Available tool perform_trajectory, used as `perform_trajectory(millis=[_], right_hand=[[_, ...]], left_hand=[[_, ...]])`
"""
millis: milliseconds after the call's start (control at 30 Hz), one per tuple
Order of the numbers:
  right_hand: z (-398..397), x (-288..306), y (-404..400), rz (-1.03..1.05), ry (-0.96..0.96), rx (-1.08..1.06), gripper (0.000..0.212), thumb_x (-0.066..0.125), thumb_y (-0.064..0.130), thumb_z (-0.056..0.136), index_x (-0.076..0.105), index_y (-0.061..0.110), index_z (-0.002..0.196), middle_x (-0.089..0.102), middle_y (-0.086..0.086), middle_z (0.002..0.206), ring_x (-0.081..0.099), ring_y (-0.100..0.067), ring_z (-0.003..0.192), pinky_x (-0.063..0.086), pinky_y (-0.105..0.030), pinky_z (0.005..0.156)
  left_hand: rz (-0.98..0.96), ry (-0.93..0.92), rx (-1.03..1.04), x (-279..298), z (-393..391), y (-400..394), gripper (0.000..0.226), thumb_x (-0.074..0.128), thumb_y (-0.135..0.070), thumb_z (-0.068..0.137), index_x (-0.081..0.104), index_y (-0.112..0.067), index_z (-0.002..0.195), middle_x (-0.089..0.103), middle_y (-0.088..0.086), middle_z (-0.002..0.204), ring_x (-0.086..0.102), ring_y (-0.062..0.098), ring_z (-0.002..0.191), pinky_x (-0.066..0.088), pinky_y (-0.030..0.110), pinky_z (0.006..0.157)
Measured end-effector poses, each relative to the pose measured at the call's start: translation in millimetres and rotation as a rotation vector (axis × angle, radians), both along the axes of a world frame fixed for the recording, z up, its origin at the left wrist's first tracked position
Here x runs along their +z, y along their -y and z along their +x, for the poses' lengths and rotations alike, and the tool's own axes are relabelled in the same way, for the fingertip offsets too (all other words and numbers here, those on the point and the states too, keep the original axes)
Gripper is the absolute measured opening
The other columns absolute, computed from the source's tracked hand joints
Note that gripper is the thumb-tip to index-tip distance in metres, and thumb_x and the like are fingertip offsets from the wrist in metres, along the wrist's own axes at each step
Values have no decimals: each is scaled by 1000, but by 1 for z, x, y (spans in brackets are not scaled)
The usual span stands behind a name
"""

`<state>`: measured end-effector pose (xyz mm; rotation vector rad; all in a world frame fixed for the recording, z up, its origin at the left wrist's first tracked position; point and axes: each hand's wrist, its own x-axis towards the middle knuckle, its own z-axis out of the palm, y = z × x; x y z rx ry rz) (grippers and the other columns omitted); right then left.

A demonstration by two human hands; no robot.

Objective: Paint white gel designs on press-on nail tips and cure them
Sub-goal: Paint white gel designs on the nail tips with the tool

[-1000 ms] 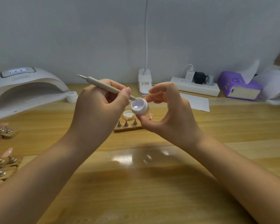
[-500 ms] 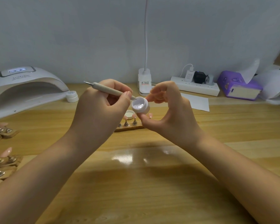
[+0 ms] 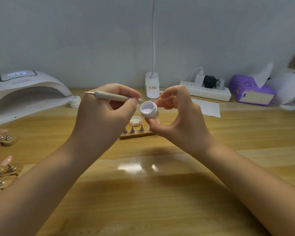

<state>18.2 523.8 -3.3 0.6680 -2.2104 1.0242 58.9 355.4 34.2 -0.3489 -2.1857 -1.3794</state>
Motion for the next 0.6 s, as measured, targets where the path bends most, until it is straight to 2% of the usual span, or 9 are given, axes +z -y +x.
perform_trajectory(millis=[233, 333, 400, 467, 600], right_hand=[[-1, -1, 0, -15, 10, 5, 59, 86, 26, 69, 47, 10, 111, 63, 4, 95, 58, -2, 81, 48, -8, 81], [-2, -1, -2, -35, 20, -4, 57, 85, 26, 70, 46, 13, 109, 64, 4, 95, 59, -3, 84, 49, -11, 82], [-3, 0, -4, -80, 38, -17, 56, 86, 26, 70, 44, 16, 107, 65, 3, 94, 61, -5, 86, 50, -15, 83], [-5, 2, -7, -127, 64, -24, 56, 86, 26, 70, 44, 16, 106, 66, 1, 94, 62, -5, 88, 51, -16, 83], [-6, 2, -8, -159, 87, -19, 57, 86, 27, 70, 45, 15, 107, 66, 0, 95, 63, -5, 89, 50, -14, 83]], left_hand=[[-16, -23, 30, -3, -1, 0, 10, 64, -11, 89, 72, -17, 88, 63, -16, 65, 59, -2, 56, 37, 5, 44], [13, -65, 61, -2, -3, 3, 10, 64, -17, 90, 72, -23, 88, 67, -10, 72, 61, 2, 60, 43, 10, 47], [155, -36, 47, -2, -7, 7, 8, 64, -23, 90, 71, -24, 88, 69, -5, 72, 64, 8, 65, 51, 20, 57], [393, 43, -4, 0, -12, 12, 10, 64, -25, 89, 71, -20, 87, 70, -4, 70, 64, 10, 66, 51, 22, 61], [713, 193, -94, 3, -17, 14, 17, 64, -25, 91, 71, -13, 81, 66, -2, 65, 60, 9, 58, 50, 20, 56]])
